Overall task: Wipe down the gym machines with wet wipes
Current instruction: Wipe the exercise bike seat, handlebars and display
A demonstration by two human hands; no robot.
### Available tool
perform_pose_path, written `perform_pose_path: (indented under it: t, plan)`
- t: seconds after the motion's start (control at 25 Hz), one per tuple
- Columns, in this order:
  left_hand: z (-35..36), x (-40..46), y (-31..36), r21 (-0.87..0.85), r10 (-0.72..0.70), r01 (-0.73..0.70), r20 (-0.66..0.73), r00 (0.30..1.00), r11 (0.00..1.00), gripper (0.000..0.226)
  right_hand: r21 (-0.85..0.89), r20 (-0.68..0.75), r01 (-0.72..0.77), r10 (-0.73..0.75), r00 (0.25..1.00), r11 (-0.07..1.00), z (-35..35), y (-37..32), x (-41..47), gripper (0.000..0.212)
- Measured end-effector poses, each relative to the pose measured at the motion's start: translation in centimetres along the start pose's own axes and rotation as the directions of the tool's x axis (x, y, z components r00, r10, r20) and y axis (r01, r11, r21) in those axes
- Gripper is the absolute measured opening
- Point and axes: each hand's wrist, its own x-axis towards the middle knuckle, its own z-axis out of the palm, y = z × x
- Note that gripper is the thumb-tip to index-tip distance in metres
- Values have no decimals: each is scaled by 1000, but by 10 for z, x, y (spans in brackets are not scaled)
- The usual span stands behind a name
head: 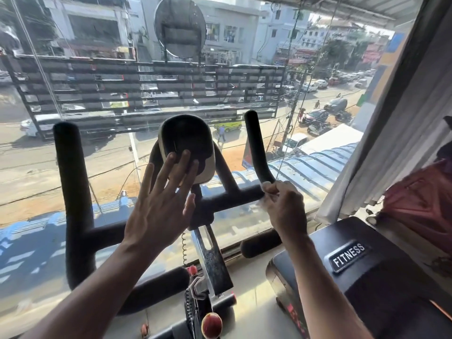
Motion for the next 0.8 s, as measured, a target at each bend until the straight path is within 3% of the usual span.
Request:
perform_pose_path:
  t: [0.12,0.32,0.48,0.56,0.6,0.68,0.72,0.8]
  plan:
    - [1,0,1,12,2,-2,-5,1000,1000,68,-45,-10,-69,68,998,997,3,6,1,21]
    - [3,2,0,35,-16,16,7,1000,999,69,189,111,-175,157,981,966,33,-42,-23,22]
    - [2,1,2,39,-26,26,14,1000,999,69,232,258,-73,11,966,970,37,-74,-45,27]
    - [3,0,1,47,-28,27,26,999,999,70,239,263,-33,-32,964,970,21,-70,-36,41]
    - [3,-1,0,48,-28,26,31,999,999,70,216,221,-33,-16,975,976,11,-60,-23,46]
    - [4,-1,1,38,-28,27,21,999,999,70,58,104,2,-8,995,998,-6,-34,15,36]
    - [3,1,1,37,-31,30,22,999,999,70,-63,106,35,-28,994,997,-11,-23,35,26]
    - [1,1,1,35,-27,26,30,999,999,71,-288,256,61,16,967,956,-12,-12,61,19]
